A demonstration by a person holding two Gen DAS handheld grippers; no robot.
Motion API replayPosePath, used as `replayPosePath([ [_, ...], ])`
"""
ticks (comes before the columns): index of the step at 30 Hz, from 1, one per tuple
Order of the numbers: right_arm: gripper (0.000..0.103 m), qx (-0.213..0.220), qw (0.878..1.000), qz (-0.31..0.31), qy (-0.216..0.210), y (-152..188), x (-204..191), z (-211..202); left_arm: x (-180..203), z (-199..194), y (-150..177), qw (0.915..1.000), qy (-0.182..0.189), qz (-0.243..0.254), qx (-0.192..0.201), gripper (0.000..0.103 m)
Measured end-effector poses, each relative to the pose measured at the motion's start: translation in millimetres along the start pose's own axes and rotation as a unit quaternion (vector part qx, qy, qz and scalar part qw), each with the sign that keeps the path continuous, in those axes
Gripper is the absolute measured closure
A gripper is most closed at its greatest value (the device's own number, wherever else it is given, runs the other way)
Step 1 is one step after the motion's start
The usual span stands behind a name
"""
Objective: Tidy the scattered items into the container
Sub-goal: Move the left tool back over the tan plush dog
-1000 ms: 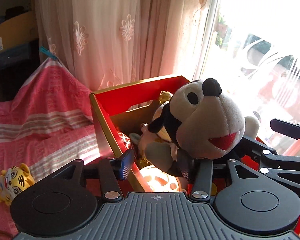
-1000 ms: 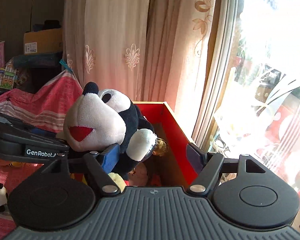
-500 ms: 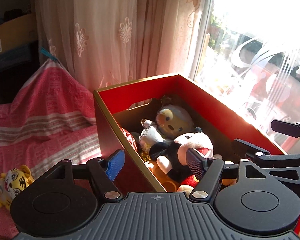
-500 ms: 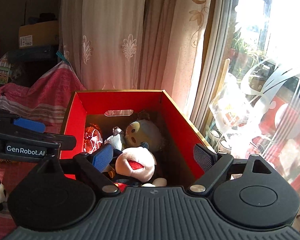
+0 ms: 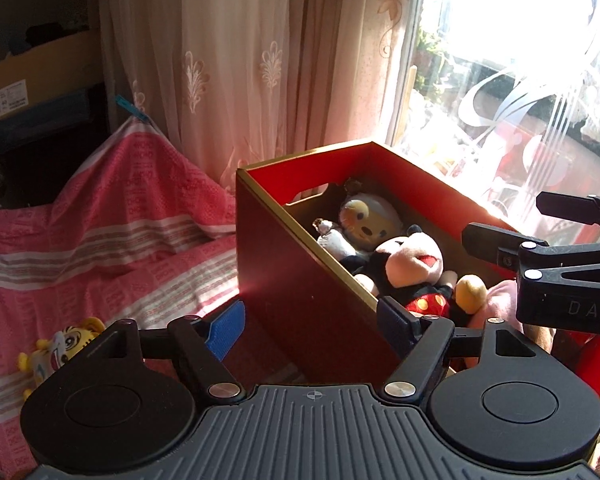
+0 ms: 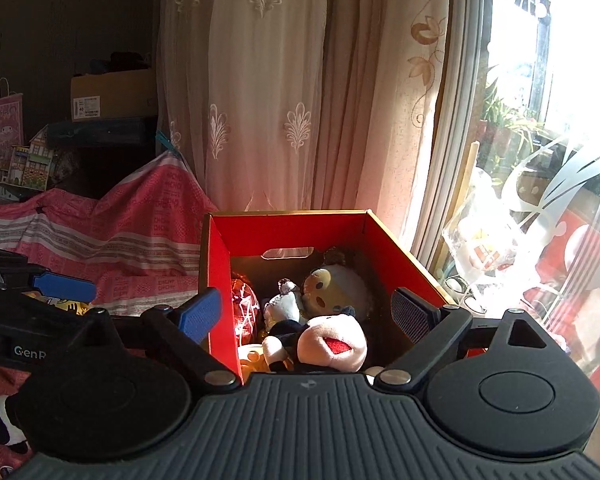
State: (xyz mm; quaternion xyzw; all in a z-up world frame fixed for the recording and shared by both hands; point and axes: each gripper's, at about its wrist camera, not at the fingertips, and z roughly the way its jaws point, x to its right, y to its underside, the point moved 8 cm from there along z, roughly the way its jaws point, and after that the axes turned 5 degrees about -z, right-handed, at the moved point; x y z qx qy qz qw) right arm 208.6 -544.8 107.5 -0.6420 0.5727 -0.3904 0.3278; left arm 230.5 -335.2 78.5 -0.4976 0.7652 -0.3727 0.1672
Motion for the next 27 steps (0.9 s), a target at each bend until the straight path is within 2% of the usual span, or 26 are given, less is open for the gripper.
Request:
replayPosePath([
  [7,0.008,0.009,0.997,-0.019,-0.077,-7,-74,-7,-67,-43,34,0.9987,-0.046,-0.006,-0.021,0.017],
  [14,0.008,-0.020,0.987,-0.049,-0.149,12,-150,1,-138,-84,80,0.9932,-0.096,-0.055,-0.037,0.016],
  [19,0.008,-0.052,0.975,-0.083,-0.202,35,-209,1,-182,-106,126,0.9850,-0.130,-0.096,-0.059,0.016],
  [24,0.008,-0.083,0.962,-0.109,-0.238,59,-253,0,-219,-130,182,0.9728,-0.154,-0.153,-0.082,0.016],
  [27,0.008,-0.112,0.950,-0.124,-0.266,77,-278,1,-236,-145,217,0.9650,-0.166,-0.181,-0.092,0.016],
])
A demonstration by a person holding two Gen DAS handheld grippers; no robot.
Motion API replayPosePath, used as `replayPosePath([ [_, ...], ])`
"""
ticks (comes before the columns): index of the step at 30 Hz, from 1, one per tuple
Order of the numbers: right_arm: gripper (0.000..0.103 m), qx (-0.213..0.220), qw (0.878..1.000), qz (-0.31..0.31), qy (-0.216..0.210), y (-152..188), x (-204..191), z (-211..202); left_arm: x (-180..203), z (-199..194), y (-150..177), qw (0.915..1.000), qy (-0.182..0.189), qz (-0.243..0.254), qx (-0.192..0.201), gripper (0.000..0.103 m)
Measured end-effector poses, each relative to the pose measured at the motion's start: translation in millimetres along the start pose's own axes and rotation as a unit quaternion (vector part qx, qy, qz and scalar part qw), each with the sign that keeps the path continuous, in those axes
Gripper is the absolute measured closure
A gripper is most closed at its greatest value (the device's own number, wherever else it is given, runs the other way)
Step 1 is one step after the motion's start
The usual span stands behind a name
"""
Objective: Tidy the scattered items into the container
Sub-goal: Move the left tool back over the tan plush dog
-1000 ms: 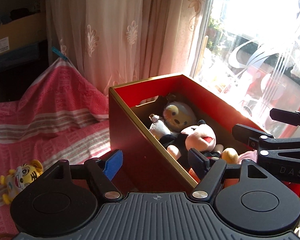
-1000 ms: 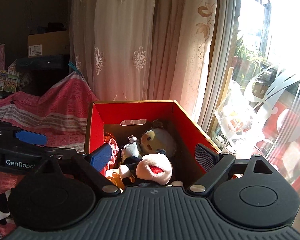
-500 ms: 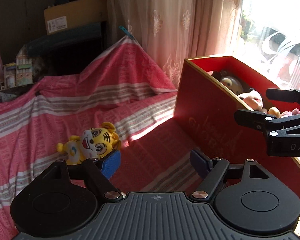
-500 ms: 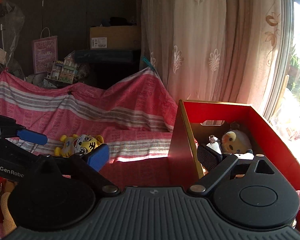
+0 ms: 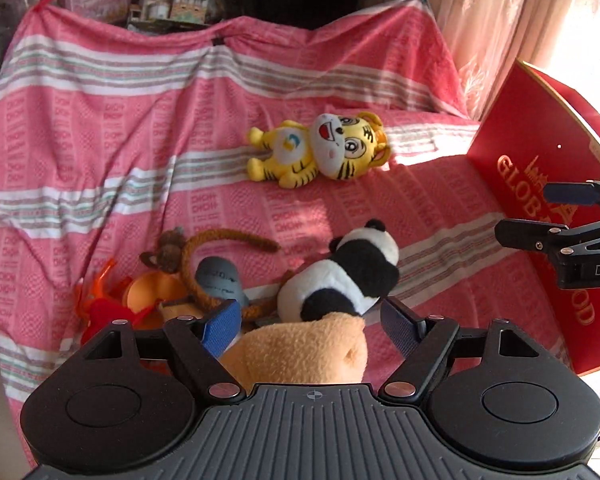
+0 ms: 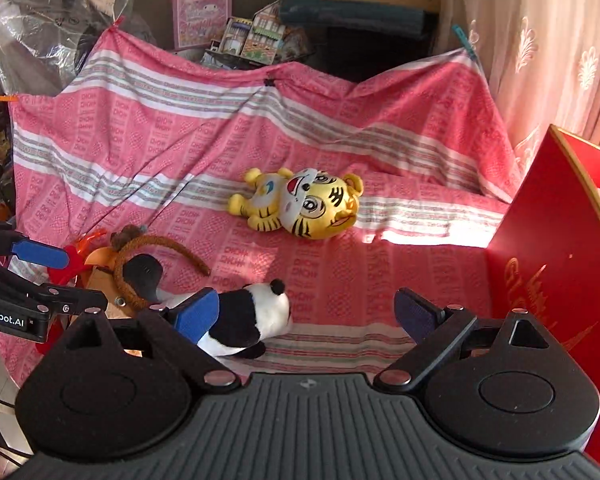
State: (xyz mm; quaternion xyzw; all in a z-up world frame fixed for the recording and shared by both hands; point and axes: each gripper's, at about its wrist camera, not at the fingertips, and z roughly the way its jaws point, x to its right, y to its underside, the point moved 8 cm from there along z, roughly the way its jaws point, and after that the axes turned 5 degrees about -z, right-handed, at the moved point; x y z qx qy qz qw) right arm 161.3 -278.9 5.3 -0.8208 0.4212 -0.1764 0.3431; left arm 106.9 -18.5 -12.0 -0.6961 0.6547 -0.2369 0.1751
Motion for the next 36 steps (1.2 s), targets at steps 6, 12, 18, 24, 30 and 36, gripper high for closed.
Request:
replayPosePath([
  [6,0.008,-0.055,0.996,-0.044,-0.062,23,-56,31,-52,-4,49,0.9981,-0.037,-0.046,-0.019,0.016],
  [12,0.008,-0.084,0.988,-0.088,-0.099,32,-98,45,-73,-3,84,0.9958,-0.061,-0.062,-0.029,0.016],
  [18,0.008,-0.099,0.983,-0.111,-0.109,38,-116,48,-77,8,100,0.9944,-0.062,-0.076,-0.038,0.016],
  [24,0.008,-0.121,0.978,-0.124,-0.117,48,-129,49,-86,20,116,0.9931,-0.063,-0.085,-0.050,0.016],
  [30,0.008,-0.133,0.972,-0.143,-0.130,50,-150,57,-97,30,130,0.9910,-0.060,-0.105,-0.057,0.016],
  [36,0.007,-0.135,0.966,-0.182,-0.128,50,-175,70,-102,47,141,0.9890,-0.051,-0.121,-0.068,0.016],
])
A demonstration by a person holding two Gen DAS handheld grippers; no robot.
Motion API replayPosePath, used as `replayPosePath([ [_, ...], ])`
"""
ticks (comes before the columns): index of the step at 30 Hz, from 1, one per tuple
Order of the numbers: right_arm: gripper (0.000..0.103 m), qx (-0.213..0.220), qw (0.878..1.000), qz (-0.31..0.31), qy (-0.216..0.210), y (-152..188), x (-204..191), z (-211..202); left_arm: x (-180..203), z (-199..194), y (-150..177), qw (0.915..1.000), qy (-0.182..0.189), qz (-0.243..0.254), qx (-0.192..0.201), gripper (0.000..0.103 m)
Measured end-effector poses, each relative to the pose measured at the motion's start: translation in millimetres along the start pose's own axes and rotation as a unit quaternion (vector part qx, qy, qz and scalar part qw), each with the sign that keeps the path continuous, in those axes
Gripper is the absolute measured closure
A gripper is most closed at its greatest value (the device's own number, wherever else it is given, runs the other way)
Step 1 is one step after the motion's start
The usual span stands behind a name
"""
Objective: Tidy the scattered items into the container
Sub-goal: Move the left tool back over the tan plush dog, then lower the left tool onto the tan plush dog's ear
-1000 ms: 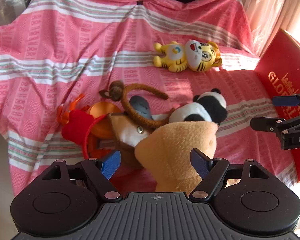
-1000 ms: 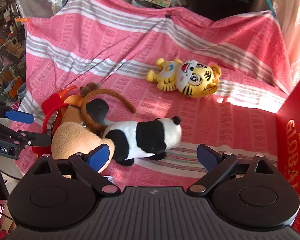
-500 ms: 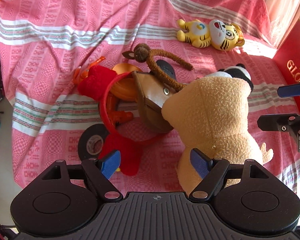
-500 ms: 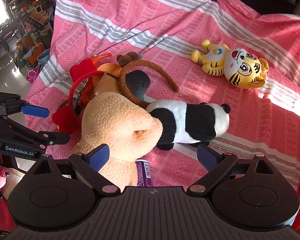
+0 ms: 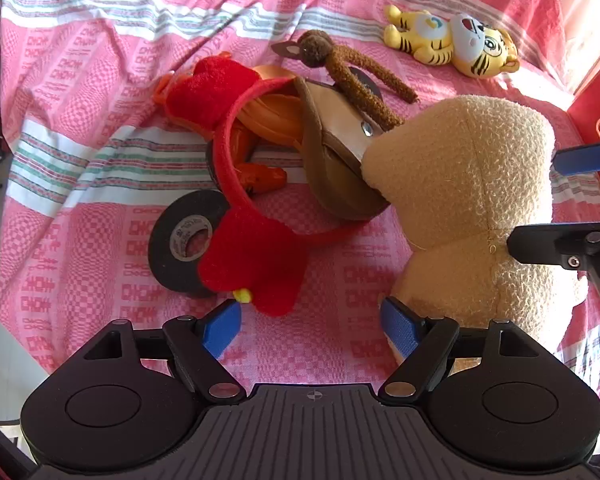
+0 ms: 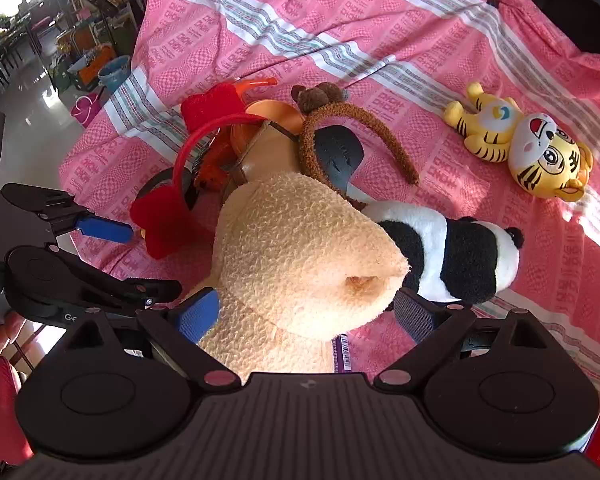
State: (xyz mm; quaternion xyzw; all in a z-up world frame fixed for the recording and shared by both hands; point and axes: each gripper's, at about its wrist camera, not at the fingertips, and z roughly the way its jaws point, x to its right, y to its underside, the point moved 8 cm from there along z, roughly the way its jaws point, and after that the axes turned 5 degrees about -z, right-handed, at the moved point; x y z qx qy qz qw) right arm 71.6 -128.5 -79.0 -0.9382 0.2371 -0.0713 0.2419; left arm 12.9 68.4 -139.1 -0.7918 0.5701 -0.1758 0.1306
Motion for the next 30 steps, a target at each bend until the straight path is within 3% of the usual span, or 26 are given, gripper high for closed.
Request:
replayPosePath([
  [6,0.002,0.002,1.000,0.007,0.007,5,19,6,21,3,-2,0.9998,0.009,0.016,0.005,0.018],
  [10,0.002,-0.004,0.999,0.033,0.006,22,41,0,40,-4,-6,0.9986,0.047,0.022,0.006,0.020],
  [17,0.001,-0.003,0.996,0.090,0.026,56,83,-12,93,-16,-16,0.9934,0.082,0.077,0.020,0.019],
  [21,0.002,-0.015,0.990,0.126,0.068,77,115,-15,137,-17,-22,0.9847,0.155,0.080,0.011,0.017],
  [30,0.003,-0.008,0.969,0.199,0.148,128,179,-47,255,0,-29,0.9670,0.179,0.180,0.028,0.017],
])
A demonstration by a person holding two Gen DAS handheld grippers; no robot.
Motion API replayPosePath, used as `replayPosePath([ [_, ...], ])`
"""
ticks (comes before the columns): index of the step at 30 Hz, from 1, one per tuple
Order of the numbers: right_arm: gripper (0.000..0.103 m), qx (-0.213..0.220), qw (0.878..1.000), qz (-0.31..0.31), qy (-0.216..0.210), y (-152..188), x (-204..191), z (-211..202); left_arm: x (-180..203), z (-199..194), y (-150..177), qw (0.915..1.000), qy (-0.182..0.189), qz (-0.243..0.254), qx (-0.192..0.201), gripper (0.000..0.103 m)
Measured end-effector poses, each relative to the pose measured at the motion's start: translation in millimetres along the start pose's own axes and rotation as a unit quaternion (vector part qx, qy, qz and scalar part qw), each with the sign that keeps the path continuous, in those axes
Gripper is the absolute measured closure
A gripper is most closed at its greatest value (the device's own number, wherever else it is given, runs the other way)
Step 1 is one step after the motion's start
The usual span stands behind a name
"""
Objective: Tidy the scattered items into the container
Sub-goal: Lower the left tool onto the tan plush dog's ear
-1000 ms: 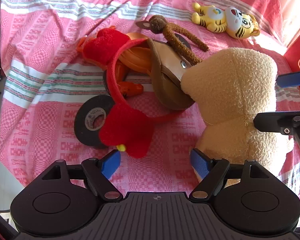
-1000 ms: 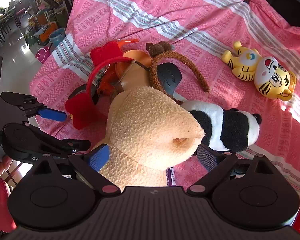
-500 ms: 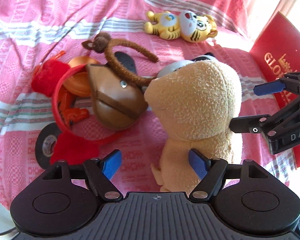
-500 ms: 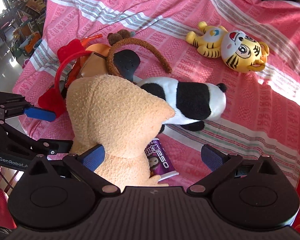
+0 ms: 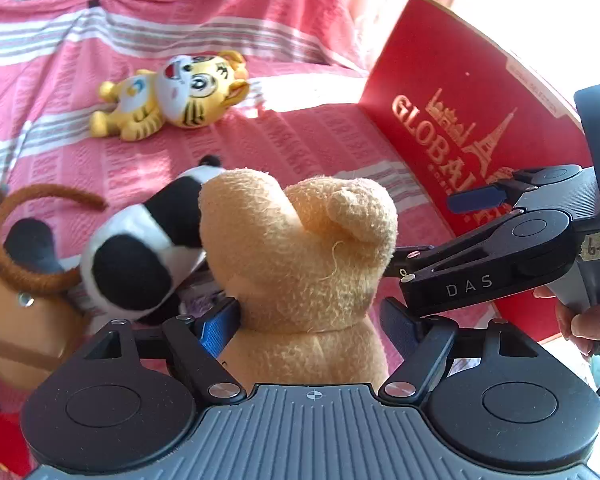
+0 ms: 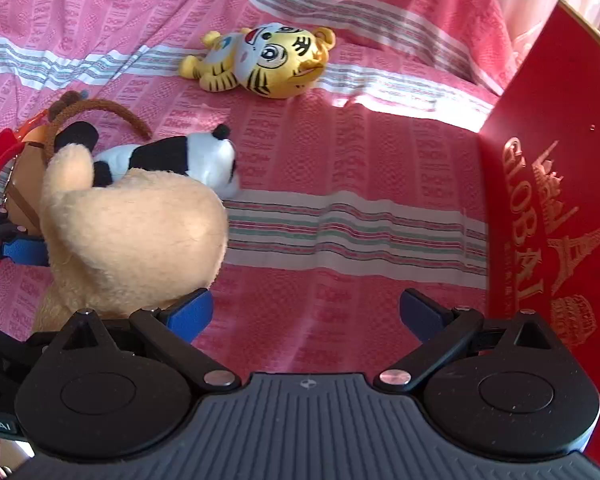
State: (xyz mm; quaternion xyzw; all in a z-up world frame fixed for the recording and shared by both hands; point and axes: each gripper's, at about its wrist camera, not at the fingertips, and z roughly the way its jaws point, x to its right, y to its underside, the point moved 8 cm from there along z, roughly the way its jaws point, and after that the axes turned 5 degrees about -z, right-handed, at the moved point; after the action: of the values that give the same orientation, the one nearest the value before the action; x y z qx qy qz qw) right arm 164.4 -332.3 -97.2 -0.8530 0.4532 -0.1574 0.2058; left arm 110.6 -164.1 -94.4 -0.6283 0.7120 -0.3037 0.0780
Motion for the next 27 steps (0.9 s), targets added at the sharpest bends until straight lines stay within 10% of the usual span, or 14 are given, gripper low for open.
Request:
replayPosePath([
  [8,0.003,0.017,0.998,0.049,0.034,18,57,-24,44,22,-12,0.9985,0.038,0.038,-0.013,0.017],
  [27,0.005,-0.004,0.997,0.073,-0.009,45,57,-10,2,11,23,0.9981,0.002,0.022,-0.058,0.018],
])
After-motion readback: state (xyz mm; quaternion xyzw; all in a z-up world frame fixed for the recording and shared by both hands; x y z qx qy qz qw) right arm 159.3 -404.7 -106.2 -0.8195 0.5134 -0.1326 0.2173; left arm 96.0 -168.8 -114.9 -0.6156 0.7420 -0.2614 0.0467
